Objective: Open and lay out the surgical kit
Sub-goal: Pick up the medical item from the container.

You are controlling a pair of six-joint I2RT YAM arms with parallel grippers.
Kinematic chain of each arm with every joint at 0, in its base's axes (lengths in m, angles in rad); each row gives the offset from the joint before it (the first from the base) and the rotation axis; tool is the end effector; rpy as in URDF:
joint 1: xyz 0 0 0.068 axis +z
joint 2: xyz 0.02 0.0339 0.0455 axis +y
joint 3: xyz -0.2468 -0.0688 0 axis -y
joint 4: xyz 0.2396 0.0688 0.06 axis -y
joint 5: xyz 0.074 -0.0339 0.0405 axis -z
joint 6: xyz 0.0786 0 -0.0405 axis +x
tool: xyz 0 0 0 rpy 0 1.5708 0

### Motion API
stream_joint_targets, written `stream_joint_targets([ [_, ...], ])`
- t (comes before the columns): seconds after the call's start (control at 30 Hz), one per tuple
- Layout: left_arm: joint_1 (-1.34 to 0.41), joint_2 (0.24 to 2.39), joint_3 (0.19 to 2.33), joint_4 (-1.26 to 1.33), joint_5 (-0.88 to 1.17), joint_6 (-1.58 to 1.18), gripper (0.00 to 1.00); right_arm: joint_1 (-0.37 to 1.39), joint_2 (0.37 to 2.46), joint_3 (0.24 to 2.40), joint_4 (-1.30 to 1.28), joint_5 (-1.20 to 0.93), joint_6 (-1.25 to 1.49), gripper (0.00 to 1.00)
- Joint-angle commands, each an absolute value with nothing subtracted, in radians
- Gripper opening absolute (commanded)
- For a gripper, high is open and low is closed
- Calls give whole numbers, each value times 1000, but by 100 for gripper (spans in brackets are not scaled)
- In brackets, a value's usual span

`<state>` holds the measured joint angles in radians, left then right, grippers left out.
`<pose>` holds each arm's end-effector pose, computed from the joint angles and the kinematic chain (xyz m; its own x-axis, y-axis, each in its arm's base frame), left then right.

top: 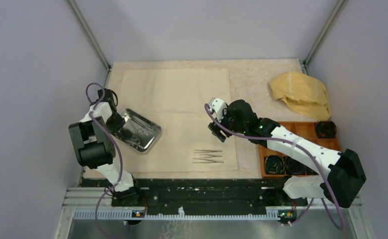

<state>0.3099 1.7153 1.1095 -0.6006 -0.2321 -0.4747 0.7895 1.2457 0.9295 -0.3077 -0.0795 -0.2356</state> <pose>0.3186 0.1210 0.1300 -0.6201 -0.6656 -0.4152 -0.7401 0.6719 0.0283 0.2147 0.2253 0.2409 -0.2242 -0.5565 -0.8000 -0.8284 0.5413 -0.1443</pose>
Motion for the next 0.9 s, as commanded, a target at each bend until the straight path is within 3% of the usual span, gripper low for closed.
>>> stream_joint_targets([
  [0.0, 313, 1754, 1110, -566, -252, -469, 45, 787, 1250, 964, -308, -73, -247, 69],
  [0.13, 314, 1759, 1086, -535, -247, -464, 43, 787, 1250, 968, -312, -72, -250, 69],
  [0.37, 313, 1749, 1096, -559, -223, -453, 23, 788, 1250, 977, -322, -64, -258, 69],
  [0.87, 312, 1524, 1113, -635, -81, -477, 0, 828, 1218, 981, -306, -78, -250, 69],
])
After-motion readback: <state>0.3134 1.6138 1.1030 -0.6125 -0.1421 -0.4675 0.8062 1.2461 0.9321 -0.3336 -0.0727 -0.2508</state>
